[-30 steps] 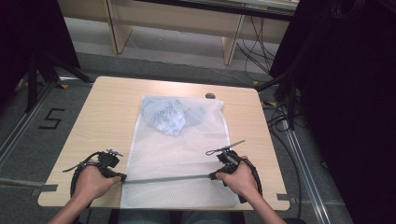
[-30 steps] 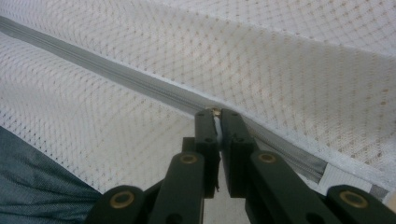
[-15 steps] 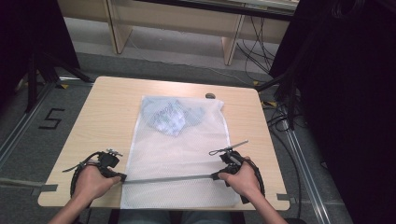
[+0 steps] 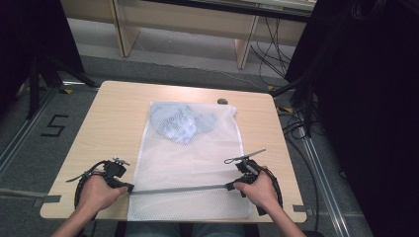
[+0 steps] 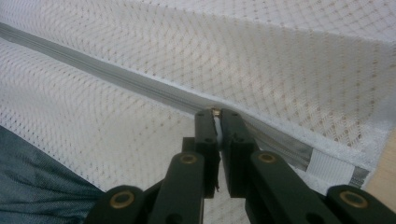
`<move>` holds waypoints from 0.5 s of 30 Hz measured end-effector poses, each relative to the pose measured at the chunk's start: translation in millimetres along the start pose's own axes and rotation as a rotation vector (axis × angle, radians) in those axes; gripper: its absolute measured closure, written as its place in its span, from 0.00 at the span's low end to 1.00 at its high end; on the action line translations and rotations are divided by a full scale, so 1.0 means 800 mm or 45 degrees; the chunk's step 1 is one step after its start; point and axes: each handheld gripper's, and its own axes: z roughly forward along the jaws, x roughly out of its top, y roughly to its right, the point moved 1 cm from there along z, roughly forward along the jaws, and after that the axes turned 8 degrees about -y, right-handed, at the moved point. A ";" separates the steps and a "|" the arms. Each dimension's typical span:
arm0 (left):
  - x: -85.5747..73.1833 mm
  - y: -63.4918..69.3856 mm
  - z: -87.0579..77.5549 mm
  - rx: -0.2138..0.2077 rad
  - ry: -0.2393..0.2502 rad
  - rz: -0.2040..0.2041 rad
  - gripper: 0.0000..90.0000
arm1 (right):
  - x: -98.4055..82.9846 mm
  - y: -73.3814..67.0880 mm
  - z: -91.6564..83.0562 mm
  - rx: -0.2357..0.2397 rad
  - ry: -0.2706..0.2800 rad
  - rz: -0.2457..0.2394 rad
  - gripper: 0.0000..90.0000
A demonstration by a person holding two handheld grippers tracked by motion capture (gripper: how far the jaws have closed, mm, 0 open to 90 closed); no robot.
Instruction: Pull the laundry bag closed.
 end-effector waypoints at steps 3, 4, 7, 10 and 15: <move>0.000 0.000 0.000 0.003 0.007 0.002 0.99 | 0.000 0.002 0.000 0.008 -0.004 -0.002 0.97; 0.000 0.000 0.000 0.003 0.004 0.002 0.99 | -0.001 0.002 -0.001 0.002 0.011 0.006 0.97; 0.000 0.000 0.000 0.004 -0.001 0.000 0.99 | -0.002 0.005 -0.002 0.003 0.004 0.016 0.97; 0.000 0.000 0.000 0.001 0.009 0.000 0.99 | -0.003 0.007 -0.002 -0.007 0.004 0.019 0.97; 0.000 0.000 0.000 0.001 0.004 0.002 0.99 | -0.005 0.011 -0.004 -0.014 0.011 0.029 0.97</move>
